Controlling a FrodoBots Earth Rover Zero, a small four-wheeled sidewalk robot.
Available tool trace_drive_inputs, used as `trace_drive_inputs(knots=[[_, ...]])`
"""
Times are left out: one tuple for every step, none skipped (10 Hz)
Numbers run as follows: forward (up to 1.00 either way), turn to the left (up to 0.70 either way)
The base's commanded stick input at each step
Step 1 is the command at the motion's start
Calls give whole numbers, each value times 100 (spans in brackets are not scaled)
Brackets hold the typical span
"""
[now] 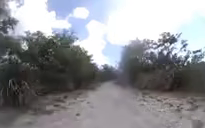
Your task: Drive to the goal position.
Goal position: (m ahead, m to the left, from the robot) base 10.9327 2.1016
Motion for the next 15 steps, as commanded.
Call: trace_drive_inputs(knots=[[85,0],[85,0],[85,0],[85,0],[85,0],[85,0],[85,0],[85,0],[85,0],[85,0],[85,0],[85,0],[85,0],[85,0],[85,0]])
